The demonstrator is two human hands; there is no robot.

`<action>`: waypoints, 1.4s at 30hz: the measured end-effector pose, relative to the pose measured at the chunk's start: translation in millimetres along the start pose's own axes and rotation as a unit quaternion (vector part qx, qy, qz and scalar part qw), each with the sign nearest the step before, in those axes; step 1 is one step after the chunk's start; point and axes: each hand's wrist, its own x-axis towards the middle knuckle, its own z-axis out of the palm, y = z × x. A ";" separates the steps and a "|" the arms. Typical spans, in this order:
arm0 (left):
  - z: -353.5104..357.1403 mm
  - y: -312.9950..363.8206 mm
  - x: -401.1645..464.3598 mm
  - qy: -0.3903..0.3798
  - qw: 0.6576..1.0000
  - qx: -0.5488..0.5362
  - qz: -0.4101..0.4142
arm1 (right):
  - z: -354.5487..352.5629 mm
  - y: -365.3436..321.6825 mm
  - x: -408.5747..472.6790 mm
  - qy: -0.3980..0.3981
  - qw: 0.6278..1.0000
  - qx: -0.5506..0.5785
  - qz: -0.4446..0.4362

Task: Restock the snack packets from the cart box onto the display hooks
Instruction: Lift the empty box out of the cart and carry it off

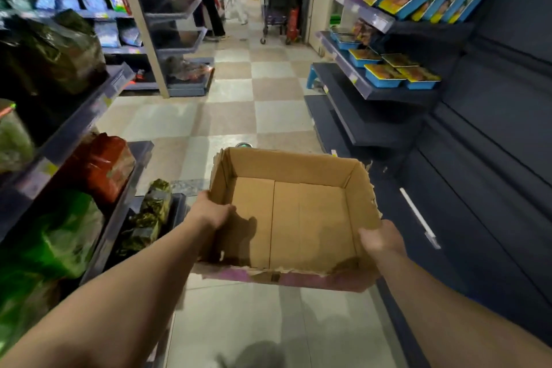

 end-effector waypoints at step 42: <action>259.3 317.3 775.0 -0.252 0.915 0.312 0.031 | 231.1 -248.6 548.0 0.030 0.912 0.089 0.398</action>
